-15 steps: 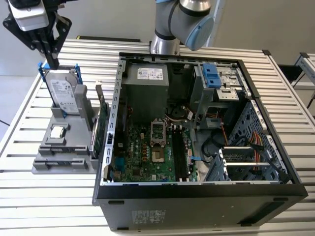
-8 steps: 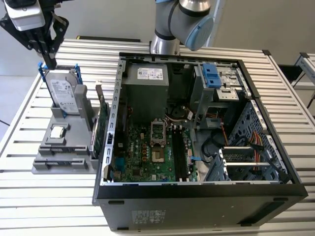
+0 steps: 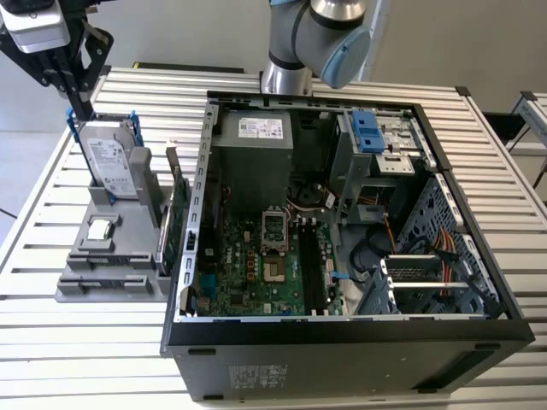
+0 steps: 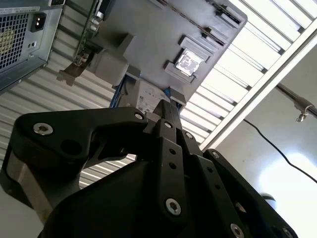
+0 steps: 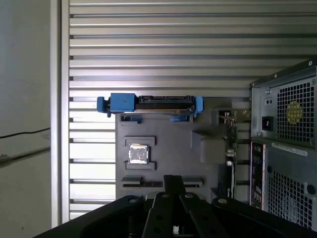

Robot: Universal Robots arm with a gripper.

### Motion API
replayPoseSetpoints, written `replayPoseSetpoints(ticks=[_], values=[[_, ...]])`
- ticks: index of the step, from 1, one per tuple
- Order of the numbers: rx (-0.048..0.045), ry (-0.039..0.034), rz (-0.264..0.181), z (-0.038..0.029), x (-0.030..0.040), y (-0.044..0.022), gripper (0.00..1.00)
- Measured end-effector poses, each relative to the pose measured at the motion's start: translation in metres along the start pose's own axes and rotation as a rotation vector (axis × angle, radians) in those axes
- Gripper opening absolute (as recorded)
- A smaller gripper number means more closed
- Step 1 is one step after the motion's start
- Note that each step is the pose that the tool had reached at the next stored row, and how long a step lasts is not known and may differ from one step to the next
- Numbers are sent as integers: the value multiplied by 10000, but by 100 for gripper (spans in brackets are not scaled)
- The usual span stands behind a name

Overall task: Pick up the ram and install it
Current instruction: 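Reach for the ram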

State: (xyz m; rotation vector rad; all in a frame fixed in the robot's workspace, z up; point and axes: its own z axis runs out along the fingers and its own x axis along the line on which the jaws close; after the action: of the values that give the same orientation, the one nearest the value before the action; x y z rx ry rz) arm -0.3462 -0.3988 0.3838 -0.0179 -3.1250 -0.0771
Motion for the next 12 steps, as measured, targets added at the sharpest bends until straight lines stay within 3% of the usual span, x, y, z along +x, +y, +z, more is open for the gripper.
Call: replayPoseSetpoints(ticks=[12], values=[[-1, -1, -9, 1, 30, -1, 0]])
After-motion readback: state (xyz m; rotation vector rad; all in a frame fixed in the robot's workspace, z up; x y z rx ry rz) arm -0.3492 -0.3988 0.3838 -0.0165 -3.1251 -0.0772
